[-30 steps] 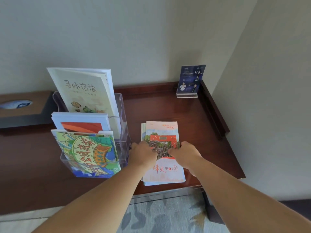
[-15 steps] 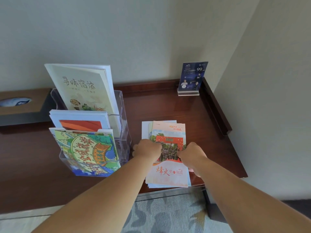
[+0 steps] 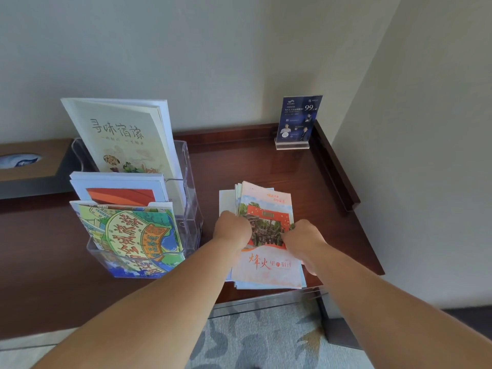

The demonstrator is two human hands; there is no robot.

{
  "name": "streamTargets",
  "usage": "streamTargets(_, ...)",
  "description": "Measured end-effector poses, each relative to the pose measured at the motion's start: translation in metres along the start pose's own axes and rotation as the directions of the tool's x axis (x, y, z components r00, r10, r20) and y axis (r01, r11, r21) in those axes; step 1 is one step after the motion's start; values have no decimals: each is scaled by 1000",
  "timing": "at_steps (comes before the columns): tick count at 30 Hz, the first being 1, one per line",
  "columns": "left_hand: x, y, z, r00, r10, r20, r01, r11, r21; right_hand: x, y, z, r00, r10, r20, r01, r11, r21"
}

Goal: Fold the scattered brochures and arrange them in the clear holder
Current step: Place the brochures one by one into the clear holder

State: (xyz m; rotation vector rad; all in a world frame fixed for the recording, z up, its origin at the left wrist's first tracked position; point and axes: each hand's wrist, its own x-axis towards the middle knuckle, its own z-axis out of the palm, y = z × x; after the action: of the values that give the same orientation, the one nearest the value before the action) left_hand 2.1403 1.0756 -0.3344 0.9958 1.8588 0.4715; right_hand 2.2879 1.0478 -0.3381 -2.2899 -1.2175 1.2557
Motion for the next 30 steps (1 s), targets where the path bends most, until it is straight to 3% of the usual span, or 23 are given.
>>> streamTargets(4, -14, 22, -9, 986, 152, -61, -164, 934, -319, -3, -20, -21, 984, -89, -153, 126, 958, 257)
streamTargets(7, -24, 43, -22, 955, 275, -112, -297, 871, -391, -9, -37, -35, 931, -227, -285, 317, 891, 326)
streamTargets(12, -35, 50, -31, 925, 361, -116, -378, 846, -377, -19, -41, -32, 904, -327, -274, 396, 882, 257)
streamTargets(21, -42, 43, -33, 928, 341, -149, -371, 828, -420, -32, -41, -32, 886, -358, -296, 431, 871, 237)
streamTargets(30, -46, 41, -35, 878, 417, -235, -467, 854, -227, -38, -39, -37, 857, -370, -359, 471, 845, 254)
